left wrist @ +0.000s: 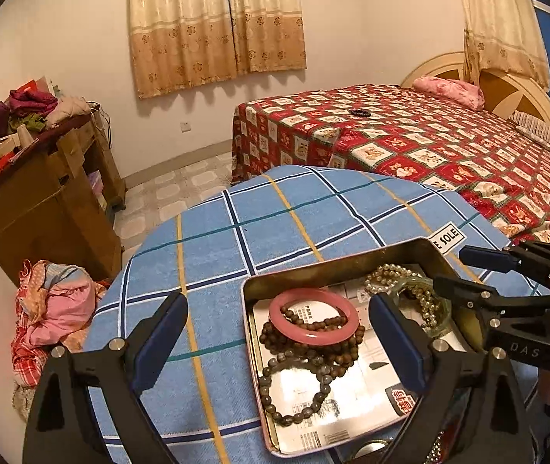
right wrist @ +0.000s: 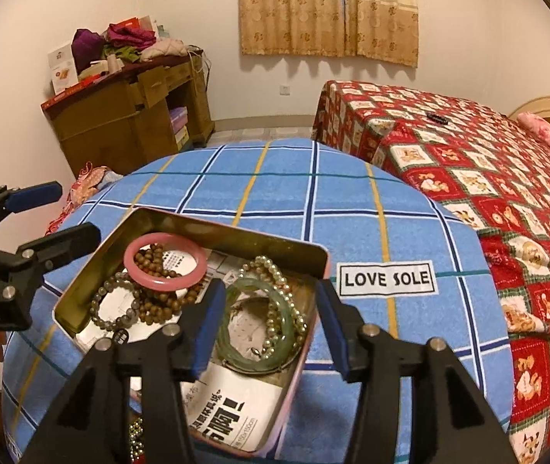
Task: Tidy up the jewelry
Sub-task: 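Withdraw both open grippers toward the gold beads and silver ring, then close the left gripper on the gold bead strand while the right grasps the silver ring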
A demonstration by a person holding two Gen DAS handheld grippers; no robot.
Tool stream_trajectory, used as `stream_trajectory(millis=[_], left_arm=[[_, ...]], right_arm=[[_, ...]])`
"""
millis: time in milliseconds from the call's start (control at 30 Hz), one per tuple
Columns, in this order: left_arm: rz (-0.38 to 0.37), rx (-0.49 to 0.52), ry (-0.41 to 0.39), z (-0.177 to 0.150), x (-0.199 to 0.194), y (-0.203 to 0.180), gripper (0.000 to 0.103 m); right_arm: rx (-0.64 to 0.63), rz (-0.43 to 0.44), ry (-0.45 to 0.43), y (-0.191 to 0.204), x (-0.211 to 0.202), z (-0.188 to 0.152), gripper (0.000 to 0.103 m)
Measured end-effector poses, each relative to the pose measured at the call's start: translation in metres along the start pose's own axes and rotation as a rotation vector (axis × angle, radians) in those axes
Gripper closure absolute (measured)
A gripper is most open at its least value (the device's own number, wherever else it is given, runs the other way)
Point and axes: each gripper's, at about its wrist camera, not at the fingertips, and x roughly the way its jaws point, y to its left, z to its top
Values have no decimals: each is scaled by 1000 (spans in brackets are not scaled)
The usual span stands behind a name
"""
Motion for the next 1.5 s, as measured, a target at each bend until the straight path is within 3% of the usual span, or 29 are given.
stream_trajectory(millis=[100, 667, 1167, 1500], left_arm=[[-5, -2, 8, -4, -2, 0, 8], [-12, -19, 3, -57, -39, -9, 8], [-37, -42, 75, -111, -46, -36, 8], [-55, -31, 83, -113, -43, -43, 8]], right_arm=[[7, -14, 1, -2, -2, -3, 42], [28, -16, 5, 1, -37, -41, 42], [3, 24, 124, 24, -39, -100, 42], [-18, 73, 147, 33, -36, -109, 61]])
